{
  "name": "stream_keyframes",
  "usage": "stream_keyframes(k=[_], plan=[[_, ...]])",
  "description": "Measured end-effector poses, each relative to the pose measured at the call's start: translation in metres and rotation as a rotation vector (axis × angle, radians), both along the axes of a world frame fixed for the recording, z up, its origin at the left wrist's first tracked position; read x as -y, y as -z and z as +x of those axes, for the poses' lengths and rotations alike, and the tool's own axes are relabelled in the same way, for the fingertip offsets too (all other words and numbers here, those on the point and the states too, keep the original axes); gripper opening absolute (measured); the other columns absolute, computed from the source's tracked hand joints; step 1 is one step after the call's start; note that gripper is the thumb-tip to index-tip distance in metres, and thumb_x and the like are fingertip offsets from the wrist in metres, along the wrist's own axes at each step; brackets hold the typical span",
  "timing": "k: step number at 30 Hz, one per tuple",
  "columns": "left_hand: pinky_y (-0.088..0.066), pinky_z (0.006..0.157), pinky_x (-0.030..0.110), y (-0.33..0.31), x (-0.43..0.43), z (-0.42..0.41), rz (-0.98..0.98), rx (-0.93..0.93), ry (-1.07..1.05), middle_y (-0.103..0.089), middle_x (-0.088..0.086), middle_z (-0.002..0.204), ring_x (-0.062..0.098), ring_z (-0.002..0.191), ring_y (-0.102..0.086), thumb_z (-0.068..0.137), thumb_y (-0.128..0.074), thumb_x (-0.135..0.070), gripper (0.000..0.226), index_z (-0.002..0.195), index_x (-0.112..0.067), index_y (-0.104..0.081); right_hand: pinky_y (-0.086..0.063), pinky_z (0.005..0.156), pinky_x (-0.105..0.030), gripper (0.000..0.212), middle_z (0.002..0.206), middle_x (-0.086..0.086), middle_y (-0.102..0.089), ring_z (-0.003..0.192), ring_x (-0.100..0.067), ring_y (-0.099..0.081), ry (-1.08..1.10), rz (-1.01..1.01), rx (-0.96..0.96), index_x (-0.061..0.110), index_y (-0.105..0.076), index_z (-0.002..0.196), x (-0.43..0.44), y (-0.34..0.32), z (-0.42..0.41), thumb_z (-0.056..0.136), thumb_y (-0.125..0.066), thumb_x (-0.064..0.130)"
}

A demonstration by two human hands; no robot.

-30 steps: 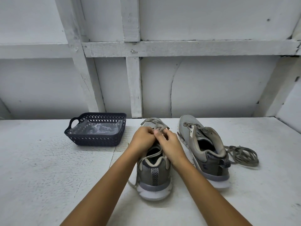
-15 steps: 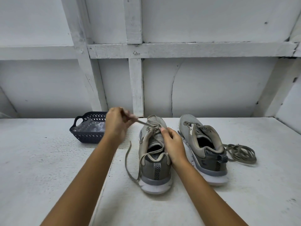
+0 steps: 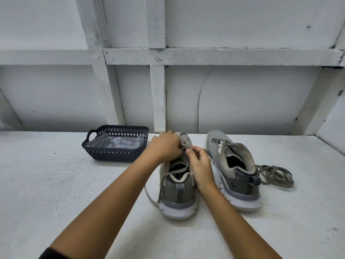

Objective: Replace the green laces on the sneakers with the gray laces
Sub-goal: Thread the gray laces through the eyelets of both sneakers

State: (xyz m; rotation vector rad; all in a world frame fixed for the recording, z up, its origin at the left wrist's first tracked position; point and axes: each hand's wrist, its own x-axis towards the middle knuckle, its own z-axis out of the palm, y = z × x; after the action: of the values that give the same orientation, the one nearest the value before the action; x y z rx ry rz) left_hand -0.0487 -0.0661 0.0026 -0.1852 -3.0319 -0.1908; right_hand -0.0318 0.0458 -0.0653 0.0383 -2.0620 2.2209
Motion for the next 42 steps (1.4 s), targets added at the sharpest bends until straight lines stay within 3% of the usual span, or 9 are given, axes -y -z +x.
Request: stream_keyframes(k=[5,13,17,21,25,29,32,39,42], plan=[[-0.045,0.087,0.038,0.003,0.0,0.001,0.165,-0.056,0.02,-0.059,0.009,0.108,0.028,0.103,-0.054,0.091,-0.049,-0.025,0.021,0.096,-0.009,-0.062,-0.044,0.071,-0.009,0.023,0.109,-0.003,-0.061,0.096,-0.01,-0.056,0.013,0.015,-0.009,0.008,-0.056,0.115,0.001,-0.002,0.001,0.094,-0.053,0.017],[-0.053,0.062,0.022,-0.034,0.065,0.031,1.301,0.099,0.086,-0.056,0.005,0.066,0.013,0.057,-0.055,0.09,-0.048,-0.009,0.019,0.073,-0.005,-0.054,-0.041,0.072,-0.01,0.012,0.102,0.004,-0.06,0.09,-0.004,-0.055,-0.002,0.021,-0.014,0.017,-0.054,0.106,-0.001,-0.002,0.002,0.094,-0.054,0.021],[-0.03,0.036,0.015,-0.044,0.105,0.043,1.56,0.294,0.175,-0.04,0.0,0.052,0.008,0.04,-0.032,0.055,-0.061,-0.017,0.011,0.054,-0.015,-0.05,-0.042,0.07,-0.008,0.014,0.103,0.0,-0.061,0.091,-0.008,-0.057,0.004,0.02,-0.011,0.015,-0.055,0.106,0.0,-0.002,0.002,0.094,-0.054,0.021],[-0.038,0.039,0.02,-0.043,0.104,0.045,1.066,0.347,0.018,-0.053,0.002,0.061,0.013,0.049,-0.042,0.072,-0.063,-0.024,0.014,0.069,-0.011,-0.059,-0.041,0.071,-0.008,0.018,0.106,-0.001,-0.061,0.094,-0.009,-0.056,0.007,0.034,-0.004,0.013,-0.055,0.11,0.0,-0.003,0.003,0.094,-0.054,0.023],[-0.044,0.089,0.03,-0.038,0.058,0.028,0.314,0.214,0.028,-0.059,0.0,0.119,0.016,0.1,-0.055,0.097,-0.046,-0.029,0.032,0.125,-0.016,-0.055,-0.041,0.071,-0.009,0.018,0.107,-0.001,-0.061,0.095,-0.009,-0.056,0.004,0.05,-0.005,0.013,-0.055,0.111,-0.001,-0.003,0.004,0.095,-0.053,0.022],[-0.045,0.092,0.032,-0.025,0.006,0.009,0.076,0.155,0.074,-0.058,0.013,0.122,0.026,0.107,-0.055,0.092,-0.05,-0.033,0.037,0.115,-0.007,-0.064,-0.041,0.081,-0.02,0.016,0.108,-0.002,-0.062,0.101,-0.014,-0.056,0.012,0.072,-0.016,0.013,-0.057,0.109,0.0,-0.003,0.003,0.094,-0.053,0.019],[-0.046,0.07,0.032,-0.008,-0.008,-0.003,0.035,0.104,0.029,-0.063,0.017,0.1,0.027,0.081,-0.054,0.088,-0.051,-0.023,0.024,0.085,-0.002,-0.062,-0.044,0.087,-0.024,0.021,0.106,-0.001,-0.065,0.102,-0.015,-0.059,0.0,0.108,-0.037,0.009,-0.062,0.111,0.0,-0.005,0.003,0.094,-0.052,0.015],[-0.039,0.06,0.025,-0.014,0.011,0.007,0.348,0.113,0.111,-0.06,0.001,0.076,0.015,0.073,-0.054,0.088,-0.06,-0.024,0.017,0.085,-0.01,-0.068,-0.043,0.077,-0.013,0.026,0.108,-0.001,-0.063,0.101,-0.012,-0.056,-0.004,0.179,-0.061,0.008,-0.061,0.117,-0.002,-0.005,0.002,0.094,-0.05,0.015],[-0.04,0.063,0.024,-0.023,0.027,0.017,0.461,0.185,0.155,-0.06,-0.003,0.07,0.008,0.067,-0.051,0.087,-0.064,-0.027,0.015,0.08,-0.014,-0.068,-0.045,0.092,-0.026,0.031,0.116,-0.001,-0.062,0.11,-0.014,-0.056,-0.01,0.214,-0.06,0.009,-0.059,0.123,-0.001,-0.003,0.001,0.094,-0.048,0.017]])
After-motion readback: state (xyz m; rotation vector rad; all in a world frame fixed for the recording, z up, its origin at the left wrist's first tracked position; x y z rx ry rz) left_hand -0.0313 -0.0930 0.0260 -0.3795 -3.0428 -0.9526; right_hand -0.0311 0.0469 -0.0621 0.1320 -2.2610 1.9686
